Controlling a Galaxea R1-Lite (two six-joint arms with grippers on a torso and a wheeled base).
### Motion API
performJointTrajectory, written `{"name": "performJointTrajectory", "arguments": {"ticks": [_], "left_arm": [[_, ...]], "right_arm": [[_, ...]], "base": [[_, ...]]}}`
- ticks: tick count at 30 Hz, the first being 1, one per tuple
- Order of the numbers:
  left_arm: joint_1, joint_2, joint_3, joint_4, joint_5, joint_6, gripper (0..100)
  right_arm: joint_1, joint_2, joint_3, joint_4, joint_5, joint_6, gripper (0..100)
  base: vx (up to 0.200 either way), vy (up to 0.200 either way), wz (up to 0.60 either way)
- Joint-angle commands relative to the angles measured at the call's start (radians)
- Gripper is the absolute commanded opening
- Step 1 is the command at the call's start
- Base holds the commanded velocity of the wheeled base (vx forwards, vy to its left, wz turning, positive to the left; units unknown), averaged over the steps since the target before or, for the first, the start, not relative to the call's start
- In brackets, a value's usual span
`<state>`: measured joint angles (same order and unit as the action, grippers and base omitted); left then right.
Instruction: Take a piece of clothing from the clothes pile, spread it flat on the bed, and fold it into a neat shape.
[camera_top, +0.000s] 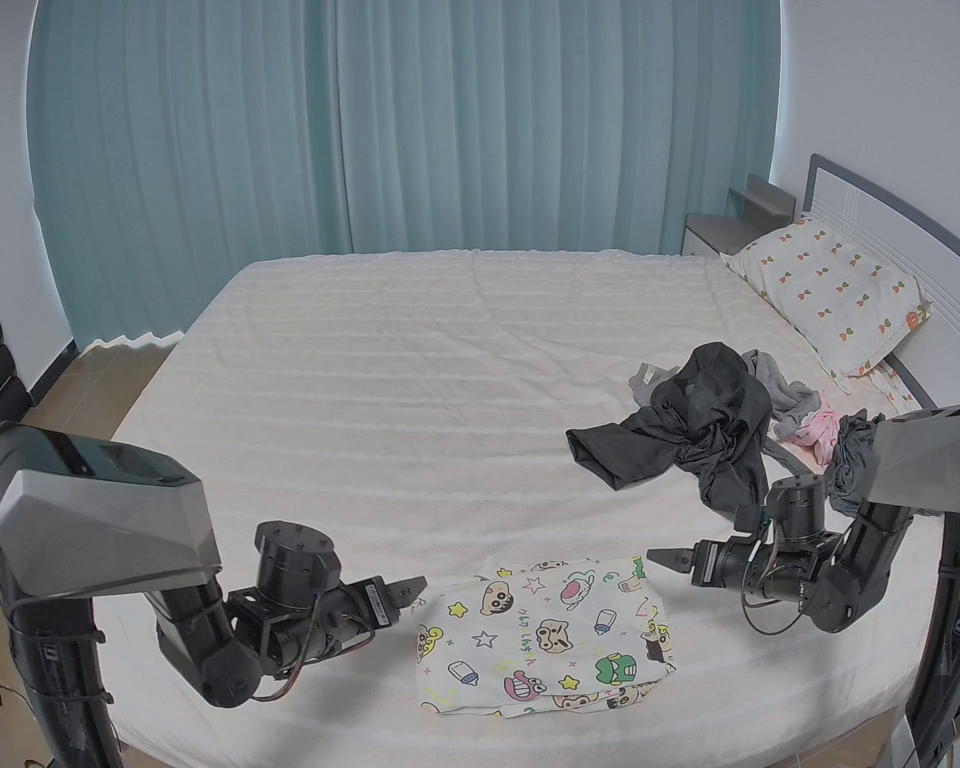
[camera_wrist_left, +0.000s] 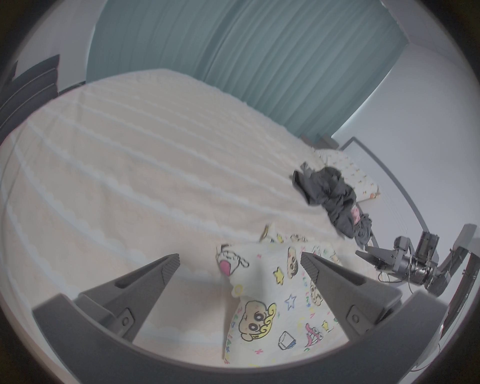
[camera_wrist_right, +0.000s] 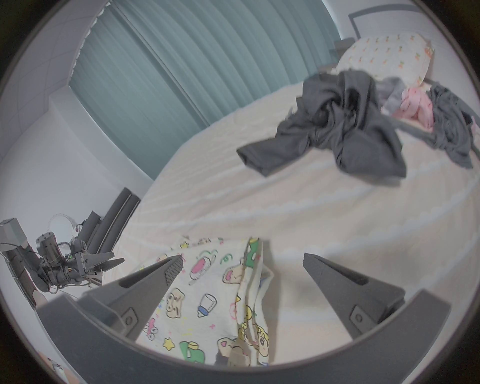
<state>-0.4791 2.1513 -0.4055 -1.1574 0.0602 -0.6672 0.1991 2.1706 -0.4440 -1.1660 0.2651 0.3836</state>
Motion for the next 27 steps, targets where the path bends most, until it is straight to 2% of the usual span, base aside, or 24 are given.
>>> {"name": "performJointTrajectory", "arguments": {"ticks": [1,7,10,12,19,22,24,27], "left_arm": [[0.053,-0.263,0.088,-0.042,0.102,0.067,100],[0.057,-0.525,0.113,-0.018,0.207,0.126,100],[0.060,-0.659,0.125,0.047,0.309,0.213,100],[0.060,-0.729,0.126,0.064,0.351,0.227,100],[0.060,-0.984,0.169,0.166,0.409,0.330,100],[0.054,-1.145,0.198,0.266,0.426,0.397,100],[0.060,-1.269,0.200,0.371,0.440,0.423,100],[0.065,-1.404,0.191,0.532,0.520,0.456,100]], "right_arm": [[-0.038,-0.315,0.134,-0.040,-0.024,0.001,100],[-0.023,-0.609,0.252,-0.024,-0.026,-0.005,100],[-0.007,-0.759,0.323,0.002,-0.030,-0.022,100],[-0.007,-0.839,0.363,0.028,-0.035,-0.037,100],[-0.009,-1.126,0.429,0.169,-0.041,-0.088,100],[-0.017,-1.289,0.426,0.324,-0.041,-0.134,100],[-0.024,-1.417,0.415,0.477,-0.044,-0.180,100],[-0.055,-1.571,0.373,0.693,-0.067,-0.247,100]], "base": [[0.000,0.000,0.00],[0.000,0.000,0.00],[0.000,0.000,0.00],[0.000,0.000,0.00],[0.000,0.000,0.00],[0.000,0.000,0.00],[0.000,0.000,0.00],[0.000,0.000,0.00]]}}
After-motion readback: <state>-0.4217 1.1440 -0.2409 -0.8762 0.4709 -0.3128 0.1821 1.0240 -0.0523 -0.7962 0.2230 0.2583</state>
